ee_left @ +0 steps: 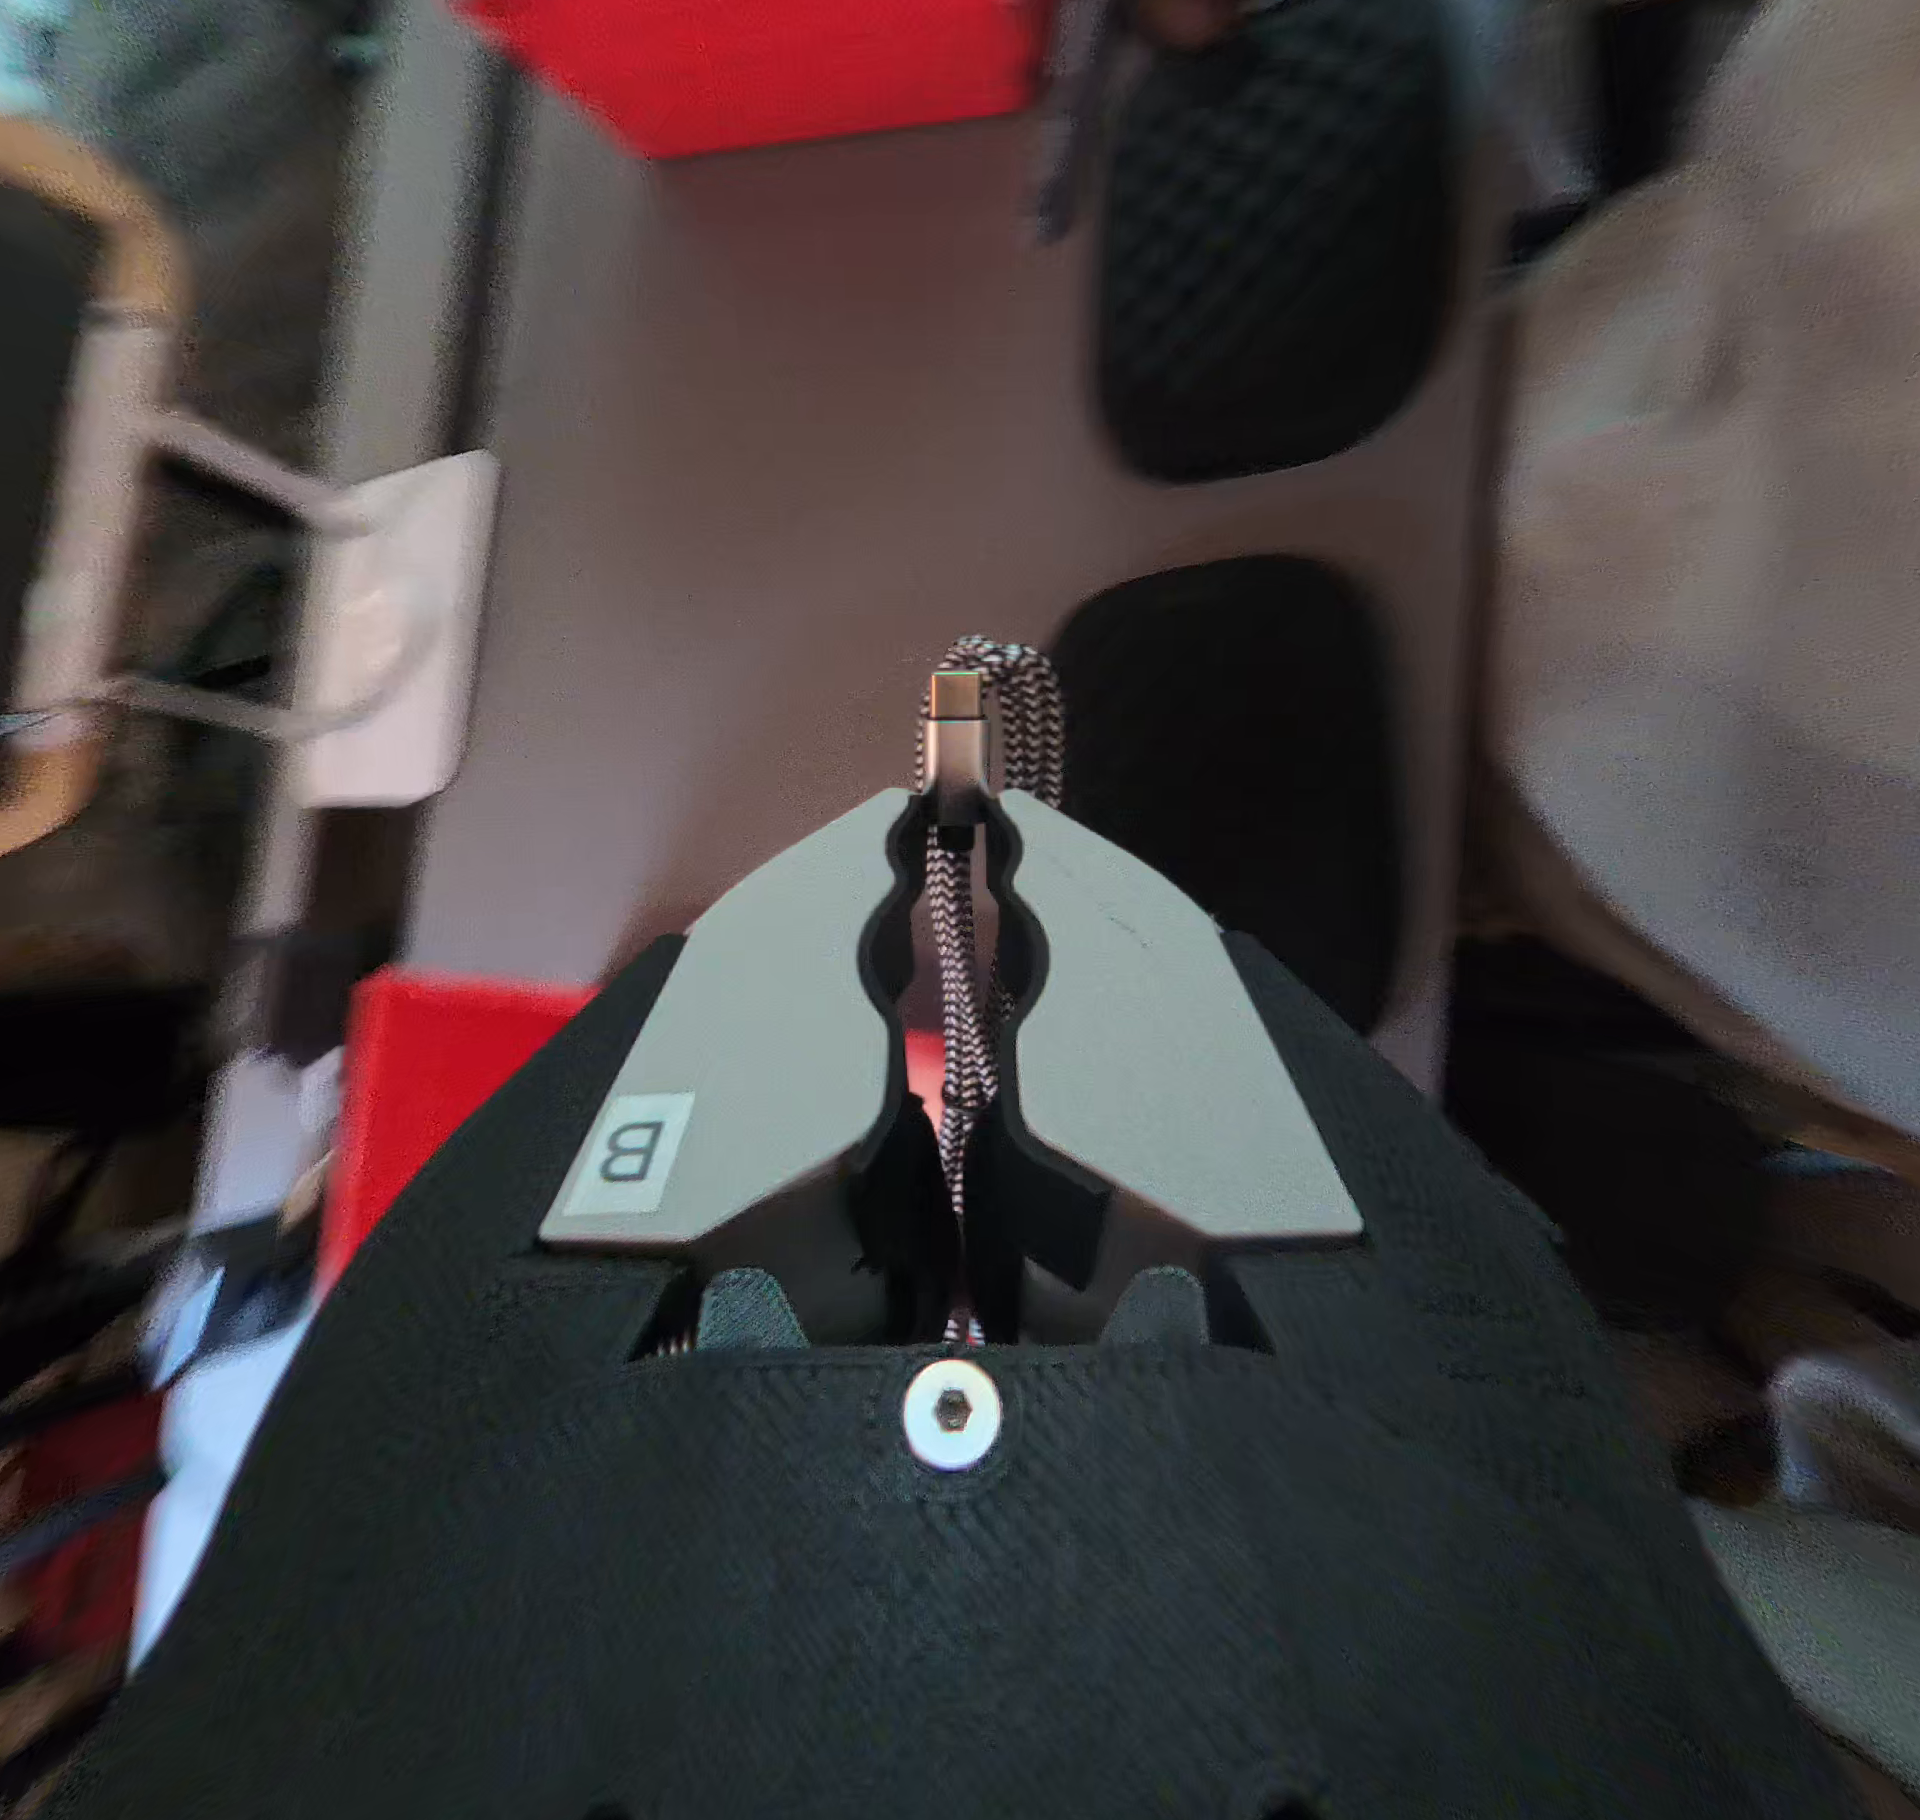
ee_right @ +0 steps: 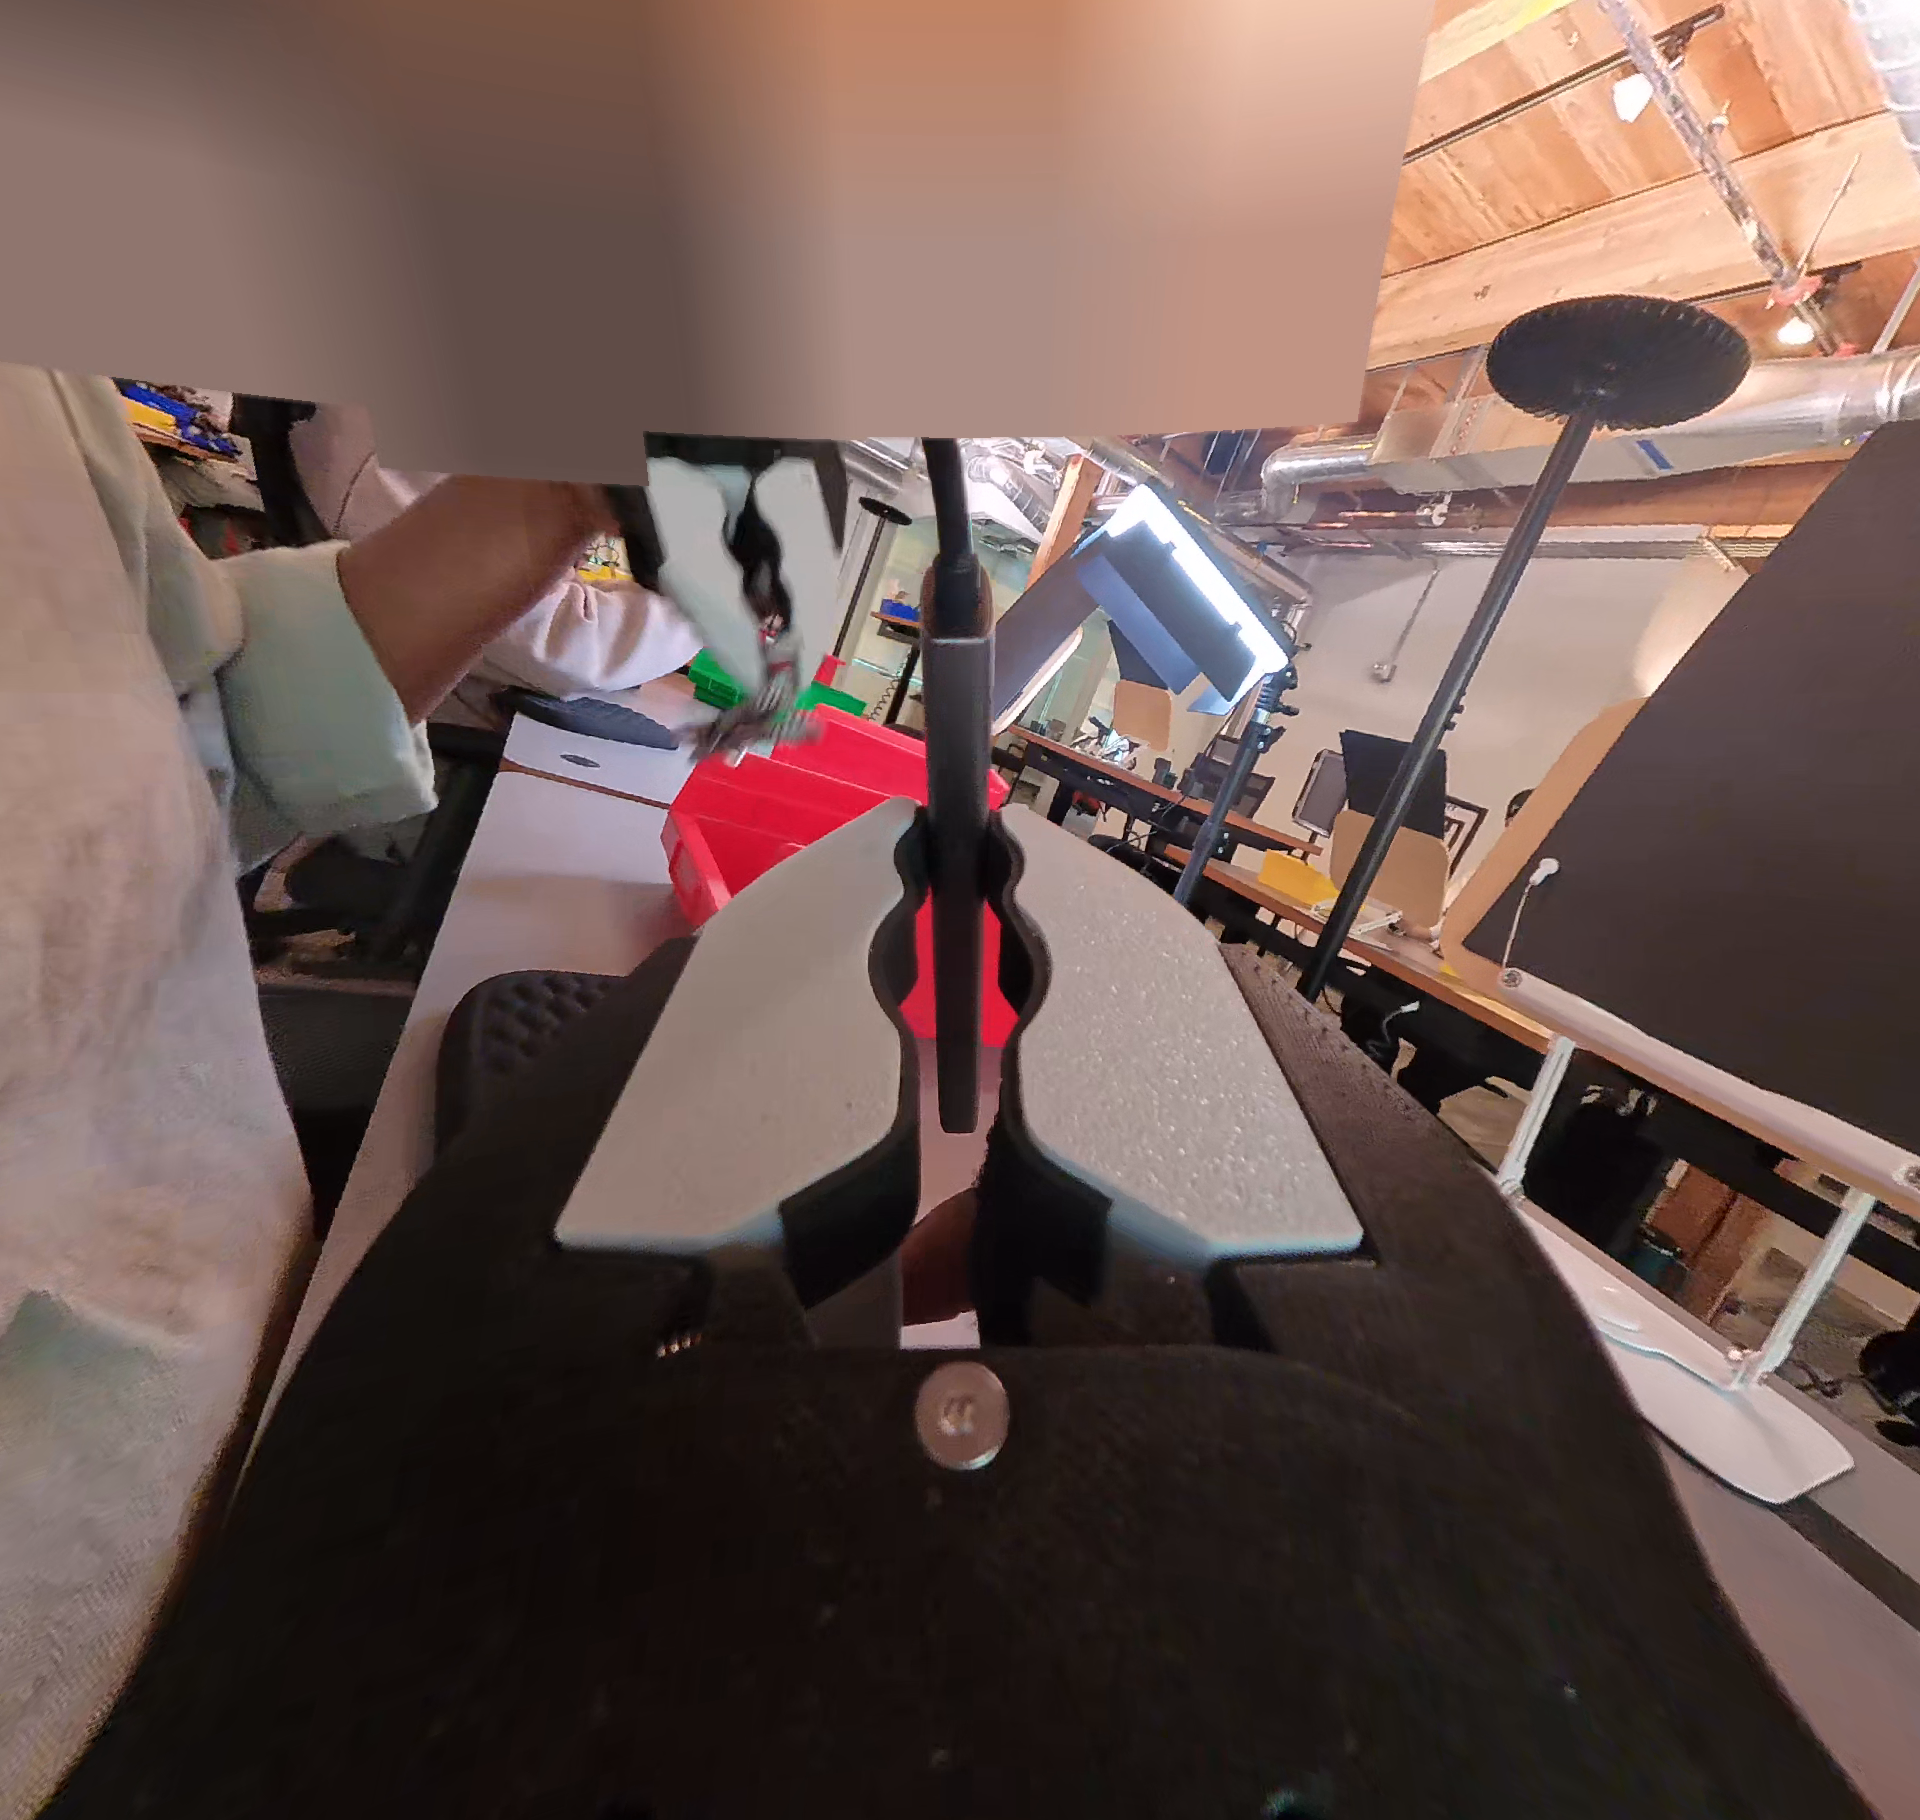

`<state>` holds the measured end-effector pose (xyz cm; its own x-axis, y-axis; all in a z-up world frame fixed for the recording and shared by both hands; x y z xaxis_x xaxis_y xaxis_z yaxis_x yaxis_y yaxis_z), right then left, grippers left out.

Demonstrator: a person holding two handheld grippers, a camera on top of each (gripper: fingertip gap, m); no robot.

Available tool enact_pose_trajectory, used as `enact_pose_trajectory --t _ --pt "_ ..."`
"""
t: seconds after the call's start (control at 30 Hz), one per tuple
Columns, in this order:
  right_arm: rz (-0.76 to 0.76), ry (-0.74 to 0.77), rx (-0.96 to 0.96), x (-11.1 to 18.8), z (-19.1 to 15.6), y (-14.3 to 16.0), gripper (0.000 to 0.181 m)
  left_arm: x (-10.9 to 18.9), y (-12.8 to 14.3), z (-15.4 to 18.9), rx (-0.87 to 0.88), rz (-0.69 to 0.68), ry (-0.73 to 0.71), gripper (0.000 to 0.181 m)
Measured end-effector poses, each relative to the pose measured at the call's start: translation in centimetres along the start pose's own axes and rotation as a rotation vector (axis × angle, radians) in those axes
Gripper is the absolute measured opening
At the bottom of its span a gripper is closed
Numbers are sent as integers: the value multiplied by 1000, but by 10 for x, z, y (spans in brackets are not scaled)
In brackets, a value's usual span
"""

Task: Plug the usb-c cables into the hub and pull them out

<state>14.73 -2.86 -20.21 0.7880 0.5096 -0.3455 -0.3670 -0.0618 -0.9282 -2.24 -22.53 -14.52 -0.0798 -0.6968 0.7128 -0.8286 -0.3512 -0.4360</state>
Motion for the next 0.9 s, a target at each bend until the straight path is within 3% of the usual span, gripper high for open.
enact_pose_trajectory --t 0.13,0.23,0.3,0.33,0.47,0.6,0.9 --pt "16 15 13 7 1 -4 9 -101 -14 46 52 34 361 9" --pt "10 26 22 11 3 -6 9 -158 -5 64 156 93 444 9" --pt "11 30 19 12 4 -6 9 -161 -6 58 222 271 393 9" --pt "13 31 15 13 5 -5 9 -162 -3 56 217 288 352 9" --pt "22 30 -17 13 9 1 9 -164 -1 57 145 291 234 9" --pt "15 18 -31 10 7 6 9 -170 5 51 186 245 99 9" --pt "-32 -14 3 6 1 10 9 -173 6 50 222 251 146 8"
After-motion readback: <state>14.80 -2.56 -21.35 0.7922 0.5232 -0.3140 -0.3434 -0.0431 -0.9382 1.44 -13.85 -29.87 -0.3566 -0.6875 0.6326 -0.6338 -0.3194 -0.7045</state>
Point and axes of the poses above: each gripper's, where its closed fingertips meet, x back along the fingers, y out of its underside, z = x × y across the jaws, the point moved 6 cm from there along x, back along the fingers, and after that the axes turned 14 degrees about -x, right-handed, at the moved point
